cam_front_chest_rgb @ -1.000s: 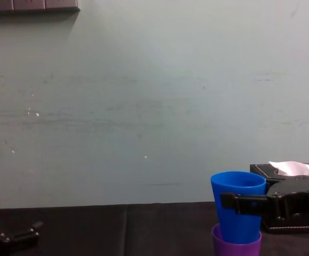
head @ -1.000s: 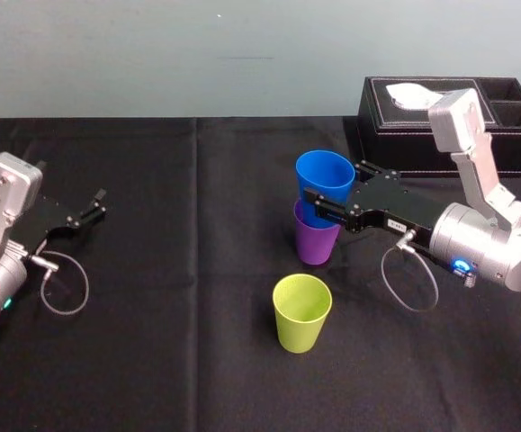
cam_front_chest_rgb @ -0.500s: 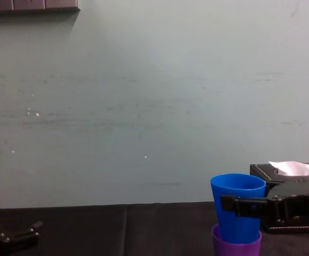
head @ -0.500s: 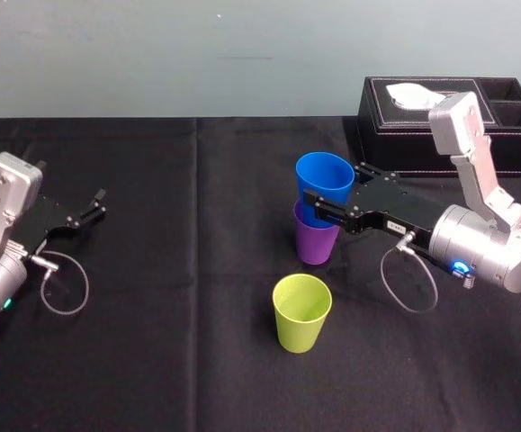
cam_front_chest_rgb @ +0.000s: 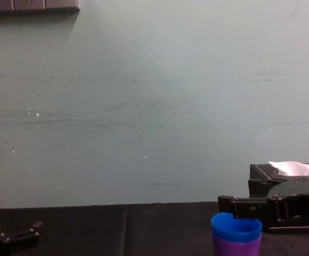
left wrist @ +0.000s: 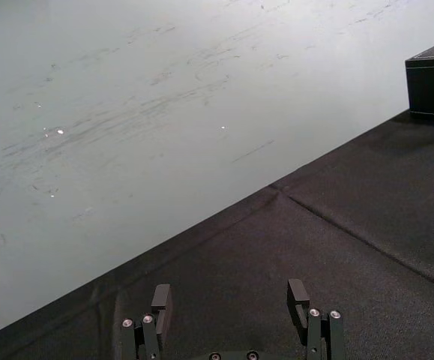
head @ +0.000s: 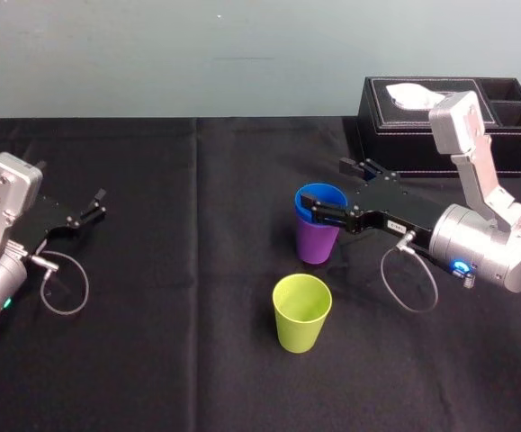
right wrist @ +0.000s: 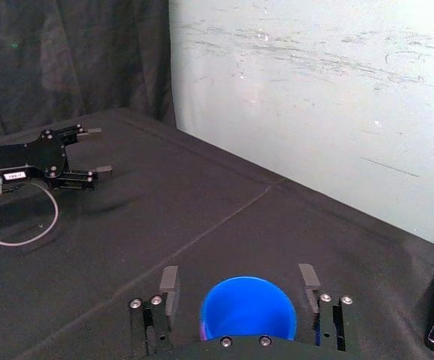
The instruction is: Stack the three plastic cups sequentially using one hand.
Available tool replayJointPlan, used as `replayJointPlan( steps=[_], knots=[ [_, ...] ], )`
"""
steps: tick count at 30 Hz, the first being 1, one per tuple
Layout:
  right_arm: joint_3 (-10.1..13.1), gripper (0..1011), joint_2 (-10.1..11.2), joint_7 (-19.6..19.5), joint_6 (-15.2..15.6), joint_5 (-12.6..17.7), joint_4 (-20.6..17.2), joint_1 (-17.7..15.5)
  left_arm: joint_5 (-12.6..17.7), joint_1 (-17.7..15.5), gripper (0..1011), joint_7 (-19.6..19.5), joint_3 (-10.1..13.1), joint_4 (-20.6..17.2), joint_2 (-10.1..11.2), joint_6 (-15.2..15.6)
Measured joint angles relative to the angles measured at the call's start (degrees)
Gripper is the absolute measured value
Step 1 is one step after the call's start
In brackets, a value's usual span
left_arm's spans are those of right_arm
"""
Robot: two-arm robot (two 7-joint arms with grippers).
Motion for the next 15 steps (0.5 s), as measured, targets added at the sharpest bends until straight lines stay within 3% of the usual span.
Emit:
replayJointPlan(
  steps=[3,15],
  knots=[
    [0.00,1004,0.02,-0.01,0.02,0.00,-0.02,0.00,0.00,0.00,1011,0.00,0.00,0.00,0.00,0.00],
    [0.00,1003,0.03,-0.06,0.08,0.00,-0.08,0.00,0.00,0.00,1011,0.00,0.00,0.00,0.00,0.00]
  ],
)
